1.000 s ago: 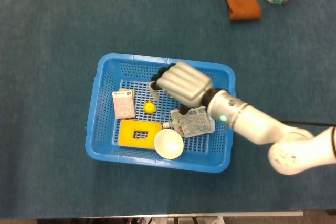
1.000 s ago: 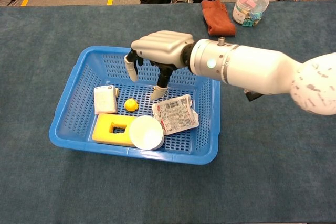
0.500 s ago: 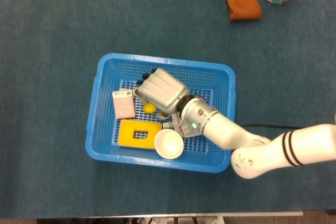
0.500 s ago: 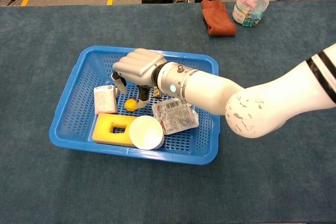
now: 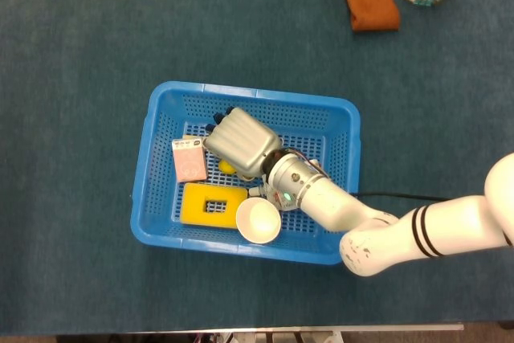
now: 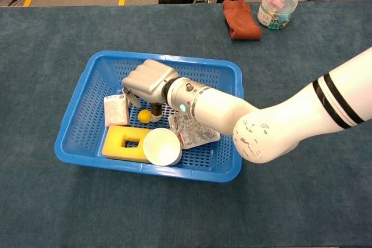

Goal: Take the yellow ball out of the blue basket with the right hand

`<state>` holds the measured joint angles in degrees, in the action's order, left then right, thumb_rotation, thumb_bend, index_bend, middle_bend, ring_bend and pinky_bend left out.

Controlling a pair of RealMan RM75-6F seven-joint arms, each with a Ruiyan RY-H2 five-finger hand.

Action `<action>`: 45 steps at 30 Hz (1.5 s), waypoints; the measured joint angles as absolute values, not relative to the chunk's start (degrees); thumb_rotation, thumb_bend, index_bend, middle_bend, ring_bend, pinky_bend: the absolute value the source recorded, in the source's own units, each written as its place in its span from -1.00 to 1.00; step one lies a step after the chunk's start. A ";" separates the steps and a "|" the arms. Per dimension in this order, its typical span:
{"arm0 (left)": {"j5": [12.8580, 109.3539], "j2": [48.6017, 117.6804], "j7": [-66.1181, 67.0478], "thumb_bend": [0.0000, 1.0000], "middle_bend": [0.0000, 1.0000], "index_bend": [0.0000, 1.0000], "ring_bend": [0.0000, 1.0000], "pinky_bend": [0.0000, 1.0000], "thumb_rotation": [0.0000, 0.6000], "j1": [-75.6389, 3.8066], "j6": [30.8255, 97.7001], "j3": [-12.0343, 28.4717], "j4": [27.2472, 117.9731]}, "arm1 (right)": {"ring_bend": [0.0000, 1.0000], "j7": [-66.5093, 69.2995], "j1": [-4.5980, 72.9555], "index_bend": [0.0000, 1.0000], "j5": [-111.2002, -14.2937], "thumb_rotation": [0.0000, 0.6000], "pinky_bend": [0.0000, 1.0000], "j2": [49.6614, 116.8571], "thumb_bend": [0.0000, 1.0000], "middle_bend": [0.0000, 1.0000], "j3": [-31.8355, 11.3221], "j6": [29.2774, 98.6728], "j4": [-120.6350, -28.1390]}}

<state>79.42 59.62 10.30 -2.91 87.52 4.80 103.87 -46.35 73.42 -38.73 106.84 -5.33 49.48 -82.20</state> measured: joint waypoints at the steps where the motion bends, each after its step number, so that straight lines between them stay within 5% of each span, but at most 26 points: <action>1: 79.34 59.59 10.29 -0.49 -0.39 -0.42 -0.58 -0.50 1.00 -3.03 87.38 4.90 103.97 | -0.42 -46.70 73.54 0.01 -38.58 1.00 -0.26 107.11 -0.71 -0.24 -5.35 49.41 -81.83; 45: 79.01 59.06 5.89 -0.49 -0.40 -0.42 -0.58 -0.50 1.00 -2.91 86.89 5.15 102.38 | -0.42 -53.14 74.54 0.12 -36.73 1.00 -0.25 112.47 -0.67 -0.24 -5.02 48.46 -75.77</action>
<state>79.01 59.06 5.89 -2.91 86.89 5.15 102.38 -53.14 74.54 -36.73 112.47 -5.02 48.46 -75.77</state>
